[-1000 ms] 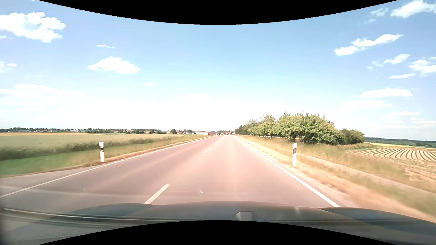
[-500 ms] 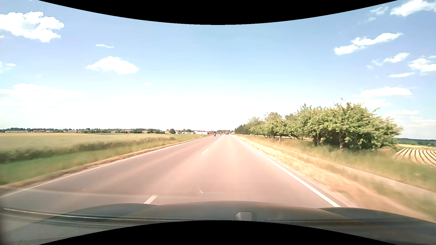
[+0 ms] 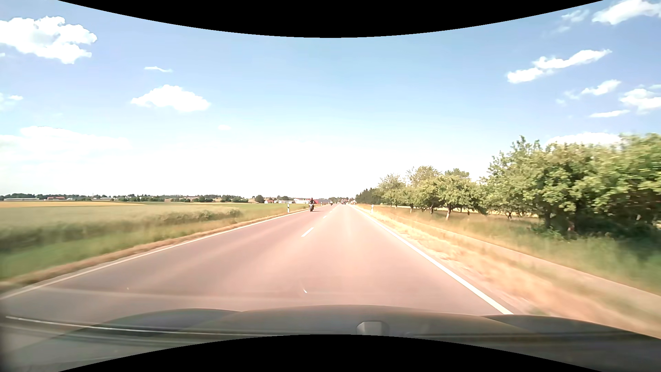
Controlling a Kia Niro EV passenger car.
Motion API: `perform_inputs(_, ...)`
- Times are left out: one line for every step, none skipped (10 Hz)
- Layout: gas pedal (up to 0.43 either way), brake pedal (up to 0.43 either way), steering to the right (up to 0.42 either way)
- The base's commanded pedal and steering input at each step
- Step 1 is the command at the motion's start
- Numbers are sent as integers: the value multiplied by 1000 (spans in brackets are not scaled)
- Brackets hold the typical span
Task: Follow the waypoints while adhering to traffic rules and regulations
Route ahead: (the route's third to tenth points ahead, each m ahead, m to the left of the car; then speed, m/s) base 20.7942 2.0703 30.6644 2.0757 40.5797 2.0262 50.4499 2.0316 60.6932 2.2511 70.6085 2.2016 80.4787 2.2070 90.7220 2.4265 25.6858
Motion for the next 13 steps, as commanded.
perform_inputs(98,6,0)
perform_inputs(98,6,0)
perform_inputs(98,6,0)
perform_inputs(98,6,-1)
perform_inputs(98,6,-1)
perform_inputs(98,6,-1)
perform_inputs(98,6,-1)
perform_inputs(98,6,-1)
perform_inputs(98,6,-1)
perform_inputs(98,6,-1)
perform_inputs(98,6,-1)
perform_inputs(98,6,-1)
perform_inputs(98,6,-1)
